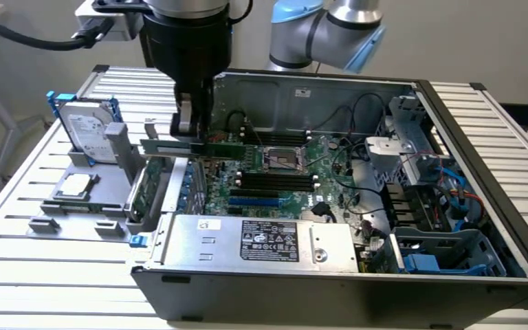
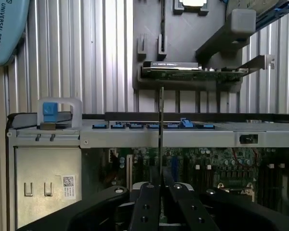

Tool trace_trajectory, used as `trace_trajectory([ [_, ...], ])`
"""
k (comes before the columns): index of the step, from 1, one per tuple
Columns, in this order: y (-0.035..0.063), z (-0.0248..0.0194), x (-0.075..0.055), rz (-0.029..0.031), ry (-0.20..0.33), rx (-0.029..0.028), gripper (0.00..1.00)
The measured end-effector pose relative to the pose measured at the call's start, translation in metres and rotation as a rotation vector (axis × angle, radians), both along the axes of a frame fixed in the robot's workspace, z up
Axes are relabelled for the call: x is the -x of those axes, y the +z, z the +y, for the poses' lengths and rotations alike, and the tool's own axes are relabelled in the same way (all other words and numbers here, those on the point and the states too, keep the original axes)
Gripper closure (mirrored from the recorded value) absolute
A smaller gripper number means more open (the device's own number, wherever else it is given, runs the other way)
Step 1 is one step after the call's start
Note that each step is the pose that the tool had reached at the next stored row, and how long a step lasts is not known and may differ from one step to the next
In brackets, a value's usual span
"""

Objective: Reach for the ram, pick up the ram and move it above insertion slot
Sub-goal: 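Pick up the ram and move it above insertion slot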

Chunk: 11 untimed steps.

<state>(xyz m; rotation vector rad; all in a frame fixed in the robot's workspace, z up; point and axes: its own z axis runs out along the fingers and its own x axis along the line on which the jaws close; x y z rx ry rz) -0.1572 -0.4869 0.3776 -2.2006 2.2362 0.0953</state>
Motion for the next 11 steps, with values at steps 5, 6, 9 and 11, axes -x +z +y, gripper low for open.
trace_trajectory([
  [5,0.0,0.0096,-0.014,0.0,0.0,0.0,0.86],
  [6,0.0,0.0115,-0.016,0.0,0.0,0.0,0.86],
  [9,0.0,0.0177,-0.025,0.0,0.0,-0.0001,0.86],
  [11,0.0,0.0213,-0.03,-0.0001,0.0,0.0,0.86],
])
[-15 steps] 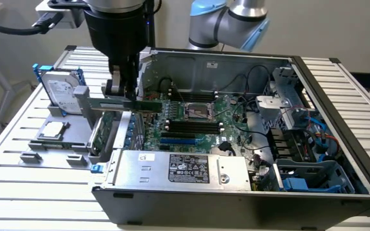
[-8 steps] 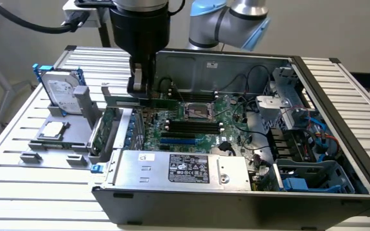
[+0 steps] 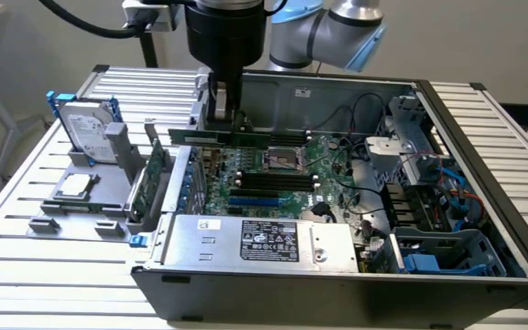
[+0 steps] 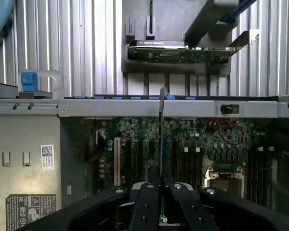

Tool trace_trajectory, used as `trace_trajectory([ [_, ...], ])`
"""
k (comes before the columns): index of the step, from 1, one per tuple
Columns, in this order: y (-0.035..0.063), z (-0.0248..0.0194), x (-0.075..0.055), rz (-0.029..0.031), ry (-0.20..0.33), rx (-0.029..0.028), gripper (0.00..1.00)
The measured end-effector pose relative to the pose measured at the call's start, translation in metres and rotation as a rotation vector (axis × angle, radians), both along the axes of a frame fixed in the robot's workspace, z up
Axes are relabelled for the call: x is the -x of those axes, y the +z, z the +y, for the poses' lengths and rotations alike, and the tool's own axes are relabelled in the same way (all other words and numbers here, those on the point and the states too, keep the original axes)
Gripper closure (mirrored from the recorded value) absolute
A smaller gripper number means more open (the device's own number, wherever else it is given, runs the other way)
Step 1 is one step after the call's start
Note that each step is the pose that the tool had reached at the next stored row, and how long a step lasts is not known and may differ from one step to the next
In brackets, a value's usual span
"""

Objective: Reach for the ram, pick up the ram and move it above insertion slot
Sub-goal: 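Pick up the ram and move it above insertion slot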

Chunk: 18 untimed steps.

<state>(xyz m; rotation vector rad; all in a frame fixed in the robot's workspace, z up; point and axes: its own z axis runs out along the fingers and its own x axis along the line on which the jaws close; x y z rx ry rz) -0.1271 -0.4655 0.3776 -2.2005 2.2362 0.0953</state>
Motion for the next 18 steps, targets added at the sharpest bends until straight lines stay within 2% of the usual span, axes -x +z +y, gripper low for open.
trace_trajectory([
  [15,0.0001,0.0158,-0.055,0.0001,0.0,0.0001,0.86],
  [18,0.0,0.0201,-0.065,0.0001,0.0,0.0001,0.86],
])
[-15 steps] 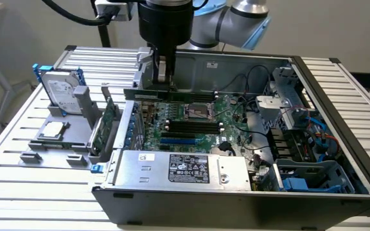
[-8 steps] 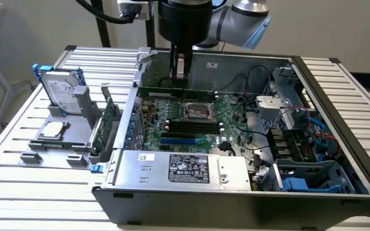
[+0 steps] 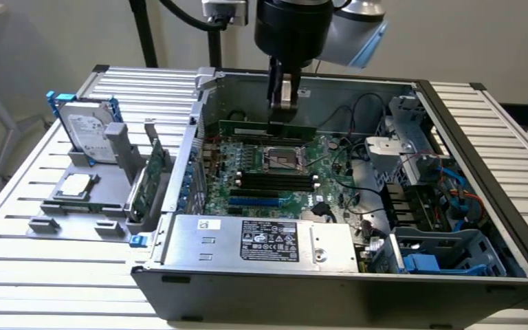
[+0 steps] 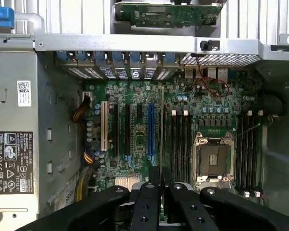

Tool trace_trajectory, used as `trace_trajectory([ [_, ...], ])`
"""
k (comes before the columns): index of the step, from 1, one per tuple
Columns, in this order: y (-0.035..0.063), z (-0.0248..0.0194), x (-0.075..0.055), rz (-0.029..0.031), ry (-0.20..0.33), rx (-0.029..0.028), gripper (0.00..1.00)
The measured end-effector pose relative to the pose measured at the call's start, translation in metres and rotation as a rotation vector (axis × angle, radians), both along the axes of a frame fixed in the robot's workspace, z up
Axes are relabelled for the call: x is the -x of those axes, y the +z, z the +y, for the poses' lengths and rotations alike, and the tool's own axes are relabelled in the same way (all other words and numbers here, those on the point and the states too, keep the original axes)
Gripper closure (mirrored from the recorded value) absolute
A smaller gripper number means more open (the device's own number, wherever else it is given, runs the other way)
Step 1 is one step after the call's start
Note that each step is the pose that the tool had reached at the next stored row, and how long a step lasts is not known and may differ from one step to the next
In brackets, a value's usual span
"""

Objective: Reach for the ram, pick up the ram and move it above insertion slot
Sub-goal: 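Pick up the ram and move it above insertion slot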

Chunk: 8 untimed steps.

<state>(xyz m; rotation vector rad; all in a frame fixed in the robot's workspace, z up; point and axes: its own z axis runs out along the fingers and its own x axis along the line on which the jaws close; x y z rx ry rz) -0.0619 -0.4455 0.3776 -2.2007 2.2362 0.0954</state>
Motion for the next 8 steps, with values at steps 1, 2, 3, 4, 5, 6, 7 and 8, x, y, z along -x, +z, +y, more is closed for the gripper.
trace_trajectory([
  [1,0.0,0.002,-0.003,0.0,0.0,0.0,0.86],
  [2,0.0,0.0043,-0.005,-0.0001,0.0,0.0,0.86],
  [3,0.0,0.0069,-0.007,0.0,0.0,0.0,0.86],
  [4,0.0,0.0098,-0.009,0.0,0.0,0.0,0.86],
  [5,0.0,0.013,-0.01,0.0,0.0,0.0002,0.86],
  [6,0.0,0.0157,-0.011,0.0,0.0,0.0003,0.86],
  [7,0.0,0.0182,-0.012,0.0,0.0,0.0003,0.86],
  [8,0.0,0.0201,-0.012,-0.0001,0.0,0.0005,0.86],
])
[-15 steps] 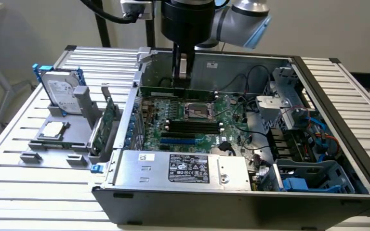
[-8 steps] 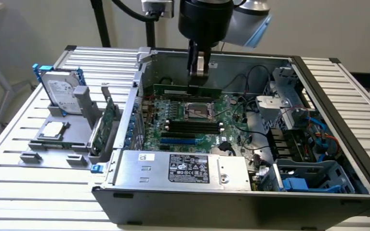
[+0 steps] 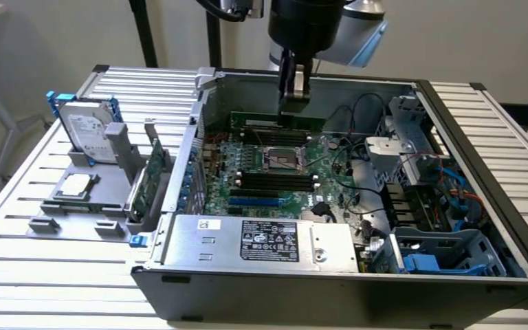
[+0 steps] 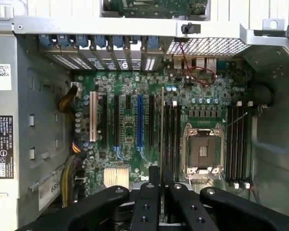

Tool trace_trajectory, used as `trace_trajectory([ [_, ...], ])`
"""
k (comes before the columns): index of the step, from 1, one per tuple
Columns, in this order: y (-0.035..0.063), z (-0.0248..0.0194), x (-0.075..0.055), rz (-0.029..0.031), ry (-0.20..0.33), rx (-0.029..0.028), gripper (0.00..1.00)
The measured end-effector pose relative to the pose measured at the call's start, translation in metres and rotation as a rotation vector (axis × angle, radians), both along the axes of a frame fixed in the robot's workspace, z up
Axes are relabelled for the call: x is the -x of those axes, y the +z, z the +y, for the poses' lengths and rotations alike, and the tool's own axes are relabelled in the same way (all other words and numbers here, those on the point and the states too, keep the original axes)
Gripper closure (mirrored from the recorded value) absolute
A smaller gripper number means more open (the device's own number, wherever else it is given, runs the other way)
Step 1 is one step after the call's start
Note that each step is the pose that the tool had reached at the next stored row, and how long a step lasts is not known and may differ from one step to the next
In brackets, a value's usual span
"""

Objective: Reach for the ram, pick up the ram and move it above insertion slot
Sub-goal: 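Pick up the ram and move it above insertion slot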

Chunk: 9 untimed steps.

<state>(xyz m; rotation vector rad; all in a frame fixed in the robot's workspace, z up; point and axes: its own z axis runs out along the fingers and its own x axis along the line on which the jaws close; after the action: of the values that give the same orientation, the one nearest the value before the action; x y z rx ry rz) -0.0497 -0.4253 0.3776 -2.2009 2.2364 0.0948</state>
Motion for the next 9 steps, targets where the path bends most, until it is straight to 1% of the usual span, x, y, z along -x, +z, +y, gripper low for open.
trace_trajectory([
  [9,0.0,0.0004,-0.0001,0.0001,0.0,-0.0001,0.86],
])
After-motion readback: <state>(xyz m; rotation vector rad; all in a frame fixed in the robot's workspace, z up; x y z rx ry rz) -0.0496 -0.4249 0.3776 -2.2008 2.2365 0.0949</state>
